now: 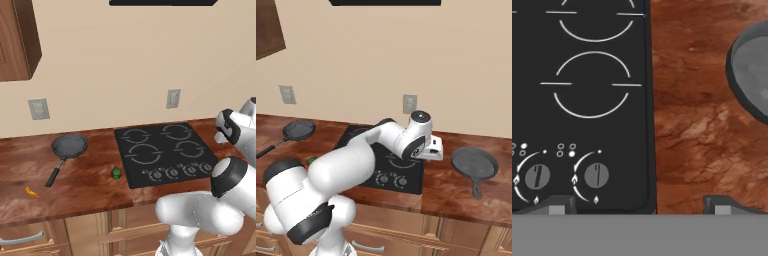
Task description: Place both pans onto different burners. Then place the avocado and the shrimp on different pans.
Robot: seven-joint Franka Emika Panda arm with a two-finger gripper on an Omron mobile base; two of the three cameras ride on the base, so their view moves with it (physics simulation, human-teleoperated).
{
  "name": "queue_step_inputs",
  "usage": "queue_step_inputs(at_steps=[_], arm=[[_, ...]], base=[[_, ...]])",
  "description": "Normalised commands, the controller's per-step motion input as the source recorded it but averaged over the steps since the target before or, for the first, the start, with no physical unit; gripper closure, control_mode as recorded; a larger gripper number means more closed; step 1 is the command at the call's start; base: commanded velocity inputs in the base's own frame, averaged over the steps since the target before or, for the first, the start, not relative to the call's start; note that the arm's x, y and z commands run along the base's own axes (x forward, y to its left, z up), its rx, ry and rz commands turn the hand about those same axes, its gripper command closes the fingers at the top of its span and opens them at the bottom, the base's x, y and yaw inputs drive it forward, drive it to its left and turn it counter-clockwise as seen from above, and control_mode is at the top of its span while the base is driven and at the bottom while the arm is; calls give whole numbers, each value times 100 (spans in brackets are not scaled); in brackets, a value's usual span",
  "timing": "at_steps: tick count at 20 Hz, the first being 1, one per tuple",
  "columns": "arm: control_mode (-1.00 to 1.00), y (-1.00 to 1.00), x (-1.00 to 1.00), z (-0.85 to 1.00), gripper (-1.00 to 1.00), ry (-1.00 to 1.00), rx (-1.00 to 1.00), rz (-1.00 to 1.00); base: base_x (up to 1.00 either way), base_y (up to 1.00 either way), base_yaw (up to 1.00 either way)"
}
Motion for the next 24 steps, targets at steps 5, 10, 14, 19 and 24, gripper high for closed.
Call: queue_step_inputs(at_steps=[5, 10, 14, 19, 24], arm=[[-100, -32, 0, -2, -100, 0, 0, -1], [-100, -36, 0, -3, -100, 0, 0, -1], [-100, -38, 0, -8, -100, 0, 0, -1], [-100, -37, 0, -8, -100, 0, 0, 0], [-100, -37, 0, -5, -100, 0, 0, 0]], base=[[0, 0, 0], [0, 0, 0], [0, 0, 0], [0, 0, 0], [0, 0, 0]])
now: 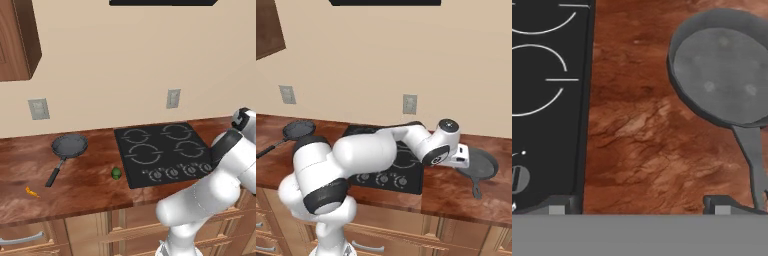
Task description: Place both pans onto different burners. Then place the avocado and the shrimp on different pans.
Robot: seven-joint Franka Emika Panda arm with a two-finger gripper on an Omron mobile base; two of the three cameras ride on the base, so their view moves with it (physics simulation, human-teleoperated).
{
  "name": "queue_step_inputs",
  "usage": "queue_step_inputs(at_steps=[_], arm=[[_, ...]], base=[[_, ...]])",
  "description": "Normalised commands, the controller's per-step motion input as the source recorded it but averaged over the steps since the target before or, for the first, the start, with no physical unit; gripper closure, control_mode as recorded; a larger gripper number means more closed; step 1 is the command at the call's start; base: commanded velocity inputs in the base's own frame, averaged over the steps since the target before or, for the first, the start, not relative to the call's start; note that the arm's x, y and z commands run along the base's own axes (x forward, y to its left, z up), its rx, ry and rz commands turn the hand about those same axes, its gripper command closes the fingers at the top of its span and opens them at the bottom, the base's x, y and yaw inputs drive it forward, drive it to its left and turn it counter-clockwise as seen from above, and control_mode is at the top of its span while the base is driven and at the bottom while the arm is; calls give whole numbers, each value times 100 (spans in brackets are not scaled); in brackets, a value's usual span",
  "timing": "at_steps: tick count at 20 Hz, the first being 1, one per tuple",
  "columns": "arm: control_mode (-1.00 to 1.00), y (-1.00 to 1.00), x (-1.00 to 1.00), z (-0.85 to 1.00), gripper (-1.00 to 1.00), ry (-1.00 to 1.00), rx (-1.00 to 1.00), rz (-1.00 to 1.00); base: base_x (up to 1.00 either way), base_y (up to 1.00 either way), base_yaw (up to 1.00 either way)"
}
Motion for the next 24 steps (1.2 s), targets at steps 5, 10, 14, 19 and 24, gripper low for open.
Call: queue_step_inputs(at_steps=[5, 10, 14, 19, 24], arm=[[-100, -34, 0, -5, -100, 0, 0, 0], [-100, -28, 0, -7, -100, 0, 0, 0], [-100, -27, 0, -9, -100, 0, 0, 0], [-100, -23, 0, -9, -100, 0, 0, 0], [-100, -24, 0, -6, -100, 0, 0, 0]], base=[[0, 0, 0], [0, 0, 0], [0, 0, 0], [0, 0, 0], [0, 0, 0]])
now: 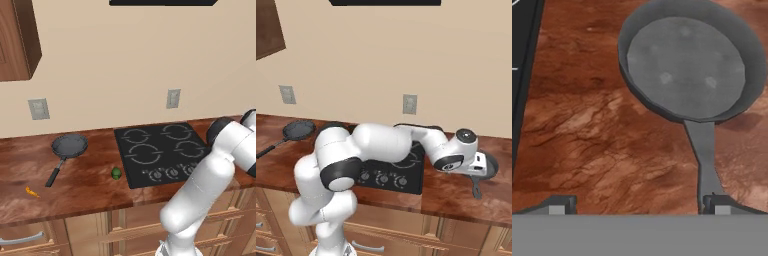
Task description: Place both pans onto different burners. Then place the avocado and the shrimp on different pans.
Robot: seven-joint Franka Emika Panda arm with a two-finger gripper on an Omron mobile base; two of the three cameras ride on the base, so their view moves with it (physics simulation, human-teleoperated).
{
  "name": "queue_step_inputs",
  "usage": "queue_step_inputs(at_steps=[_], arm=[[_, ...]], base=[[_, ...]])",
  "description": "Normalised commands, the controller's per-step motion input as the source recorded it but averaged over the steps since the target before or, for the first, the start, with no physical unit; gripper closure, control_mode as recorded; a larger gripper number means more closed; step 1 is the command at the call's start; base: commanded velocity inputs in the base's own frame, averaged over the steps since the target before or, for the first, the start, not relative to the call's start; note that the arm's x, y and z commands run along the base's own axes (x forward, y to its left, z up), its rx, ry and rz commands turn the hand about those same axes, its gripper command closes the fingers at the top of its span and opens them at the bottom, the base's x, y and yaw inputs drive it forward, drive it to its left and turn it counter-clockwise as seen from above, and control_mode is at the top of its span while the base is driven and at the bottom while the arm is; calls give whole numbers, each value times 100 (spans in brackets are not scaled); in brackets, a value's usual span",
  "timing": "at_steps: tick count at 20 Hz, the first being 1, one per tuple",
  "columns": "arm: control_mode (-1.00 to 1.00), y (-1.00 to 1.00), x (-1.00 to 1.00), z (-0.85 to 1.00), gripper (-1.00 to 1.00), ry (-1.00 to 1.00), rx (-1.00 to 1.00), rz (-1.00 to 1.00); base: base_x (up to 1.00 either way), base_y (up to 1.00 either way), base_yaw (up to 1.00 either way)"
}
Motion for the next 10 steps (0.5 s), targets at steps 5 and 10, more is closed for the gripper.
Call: queue_step_inputs(at_steps=[5, 10], arm=[[-100, -27, 0, -6, -100, 0, 0, 0], [-100, -31, 0, -5, -100, 0, 0, 0]], base=[[0, 0, 0], [0, 0, 0]])
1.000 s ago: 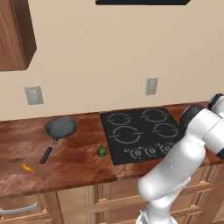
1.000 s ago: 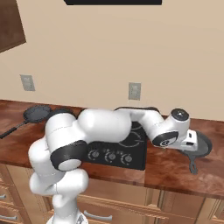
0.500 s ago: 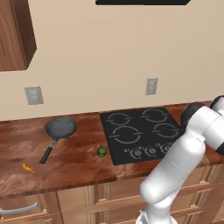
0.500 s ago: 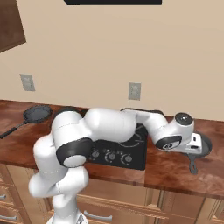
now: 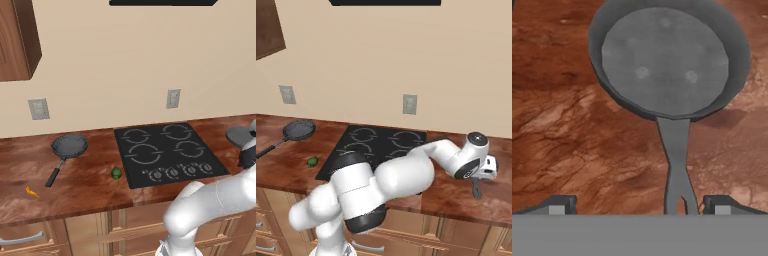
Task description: Place both pans onto different burners. Then place the avocado and the shrimp on different pans.
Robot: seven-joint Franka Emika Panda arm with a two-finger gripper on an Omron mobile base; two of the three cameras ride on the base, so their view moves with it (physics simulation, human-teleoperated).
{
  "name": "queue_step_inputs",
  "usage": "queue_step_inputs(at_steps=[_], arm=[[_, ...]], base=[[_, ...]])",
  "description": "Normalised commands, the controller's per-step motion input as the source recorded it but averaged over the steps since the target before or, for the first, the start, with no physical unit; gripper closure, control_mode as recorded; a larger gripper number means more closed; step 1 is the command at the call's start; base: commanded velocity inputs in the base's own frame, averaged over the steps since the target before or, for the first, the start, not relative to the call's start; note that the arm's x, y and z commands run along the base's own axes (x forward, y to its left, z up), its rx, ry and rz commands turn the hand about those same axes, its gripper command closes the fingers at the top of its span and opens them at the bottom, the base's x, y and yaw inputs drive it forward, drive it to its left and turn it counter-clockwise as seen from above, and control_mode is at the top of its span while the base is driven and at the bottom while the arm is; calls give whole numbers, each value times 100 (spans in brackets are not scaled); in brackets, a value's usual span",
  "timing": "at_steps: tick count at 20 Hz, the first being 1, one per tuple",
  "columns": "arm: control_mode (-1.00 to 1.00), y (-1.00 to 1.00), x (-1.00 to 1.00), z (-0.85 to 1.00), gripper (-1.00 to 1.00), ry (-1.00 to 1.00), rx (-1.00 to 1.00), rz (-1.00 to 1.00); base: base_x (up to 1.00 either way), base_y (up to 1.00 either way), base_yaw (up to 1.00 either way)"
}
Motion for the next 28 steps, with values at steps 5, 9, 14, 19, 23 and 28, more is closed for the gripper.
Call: queue_step_inputs(at_steps=[5, 9, 14, 19, 23, 28], arm=[[-100, -27, 0, -8, -100, 0, 0, 0], [-100, -21, 0, -17, -100, 0, 0, 0], [-100, -7, 0, -28, -100, 0, 0, 0], [-100, -3, 1, -23, -100, 0, 0, 0], [-100, -4, 11, -14, -100, 0, 0, 0], [-100, -5, 15, -24, -100, 0, 0, 0]], base=[[0, 0, 0], [0, 0, 0], [0, 0, 0], [0, 0, 0], [0, 0, 0], [0, 0, 0]])
